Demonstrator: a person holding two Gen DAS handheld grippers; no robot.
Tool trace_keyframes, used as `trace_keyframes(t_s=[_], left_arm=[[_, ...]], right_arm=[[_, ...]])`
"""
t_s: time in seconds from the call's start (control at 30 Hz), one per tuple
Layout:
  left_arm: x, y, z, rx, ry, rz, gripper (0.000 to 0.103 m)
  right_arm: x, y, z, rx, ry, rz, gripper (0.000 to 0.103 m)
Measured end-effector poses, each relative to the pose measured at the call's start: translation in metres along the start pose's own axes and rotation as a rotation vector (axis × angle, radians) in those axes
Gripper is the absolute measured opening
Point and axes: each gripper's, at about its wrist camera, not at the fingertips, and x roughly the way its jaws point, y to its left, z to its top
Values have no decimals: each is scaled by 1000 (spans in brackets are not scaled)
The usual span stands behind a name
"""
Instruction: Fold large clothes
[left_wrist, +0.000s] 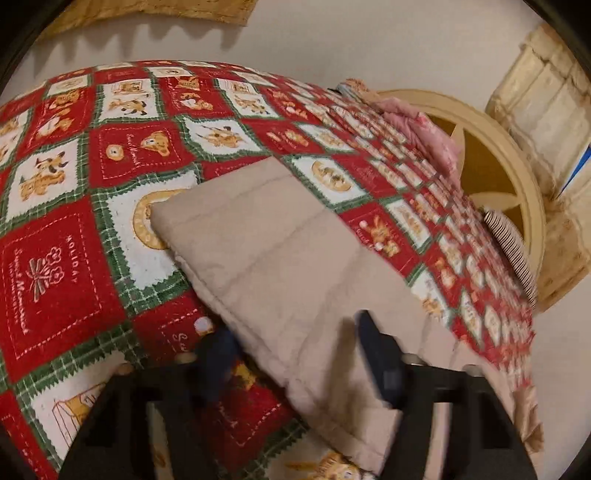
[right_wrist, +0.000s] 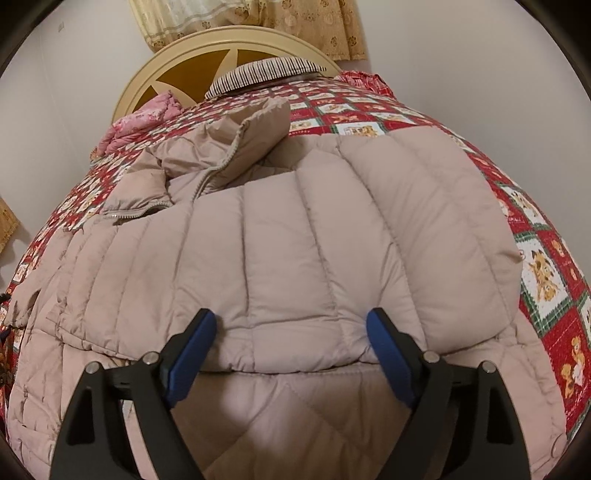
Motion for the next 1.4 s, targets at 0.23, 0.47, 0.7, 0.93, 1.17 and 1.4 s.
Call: trace_keyframes(t_s=[0.23, 0.47, 0.7, 0.93, 1.17, 1.4], left_arm=[[-8, 2, 4, -52, -10, -244, 5], [-118, -140, -44, 474, -161, -444, 5], [-208, -252, -193, 914, -113, -695, 5], [-184, -300, -364, 1292, 69, -553, 6], [-190, -282, -381, 1439, 61, -383, 7], [-182, -278, -401, 1528, 56, -331, 7]], right_arm=[[0, -1, 0, 3, -2, 4, 86], [0, -2, -1, 18, -10, 9, 86], [-2, -7, -1, 45, -22, 34, 86], [-7, -18, -2, 117, -49, 93, 86], [-9, -26, -2, 164, -61, 139, 86], [-10, -27, -2, 183, -65, 150, 86]])
